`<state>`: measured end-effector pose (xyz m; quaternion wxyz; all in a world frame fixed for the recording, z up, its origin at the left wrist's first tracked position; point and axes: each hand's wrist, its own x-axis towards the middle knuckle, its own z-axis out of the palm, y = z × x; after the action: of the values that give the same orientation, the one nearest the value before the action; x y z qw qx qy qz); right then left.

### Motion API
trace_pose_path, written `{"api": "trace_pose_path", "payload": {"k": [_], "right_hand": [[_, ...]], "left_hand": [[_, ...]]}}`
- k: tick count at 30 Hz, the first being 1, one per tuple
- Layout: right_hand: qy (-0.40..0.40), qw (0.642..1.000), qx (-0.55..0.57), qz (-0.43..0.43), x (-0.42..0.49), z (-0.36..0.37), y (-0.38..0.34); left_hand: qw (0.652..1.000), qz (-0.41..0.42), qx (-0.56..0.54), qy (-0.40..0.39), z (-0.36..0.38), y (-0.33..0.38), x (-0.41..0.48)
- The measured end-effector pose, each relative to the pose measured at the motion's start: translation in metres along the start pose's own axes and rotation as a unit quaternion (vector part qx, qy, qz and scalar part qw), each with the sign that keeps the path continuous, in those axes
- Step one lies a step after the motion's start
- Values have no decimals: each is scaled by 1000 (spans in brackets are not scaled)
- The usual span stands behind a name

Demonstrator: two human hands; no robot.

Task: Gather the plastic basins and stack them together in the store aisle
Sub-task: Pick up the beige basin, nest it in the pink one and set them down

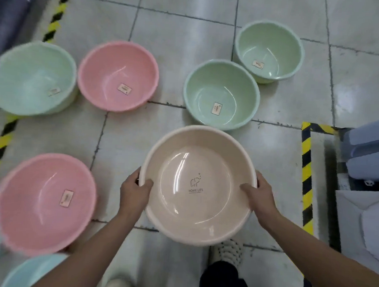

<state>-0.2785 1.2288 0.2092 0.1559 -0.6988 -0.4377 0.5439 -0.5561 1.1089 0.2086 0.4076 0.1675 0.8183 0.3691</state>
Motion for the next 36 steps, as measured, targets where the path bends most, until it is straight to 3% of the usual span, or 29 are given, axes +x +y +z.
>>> {"api": "trace_pose_path", "payload": {"k": [8, 15, 22, 27, 33, 36], "right_hand": [[-163, 981, -95, -51, -94, 176, -39], [-274, 935, -207, -91, -165, 312, -27], [-370, 861, -317, -145, -233, 418, 10], [-422, 792, -396, -194, -270, 468, 45], [-404, 734, -488, -247, -283, 515, 104], [-379, 729, -504, -266, -274, 531, 134]], "left_hand": [[982, -92, -61, 155, -198, -105, -45], [942, -178, -99, 268, -298, -215, -107], [879, -271, -146, 364, -340, -323, -177], [848, -305, -192, 388, -344, -387, -220], [829, -337, -217, 391, -348, -452, -231], [830, -345, -217, 380, -345, -480, -224]]}}
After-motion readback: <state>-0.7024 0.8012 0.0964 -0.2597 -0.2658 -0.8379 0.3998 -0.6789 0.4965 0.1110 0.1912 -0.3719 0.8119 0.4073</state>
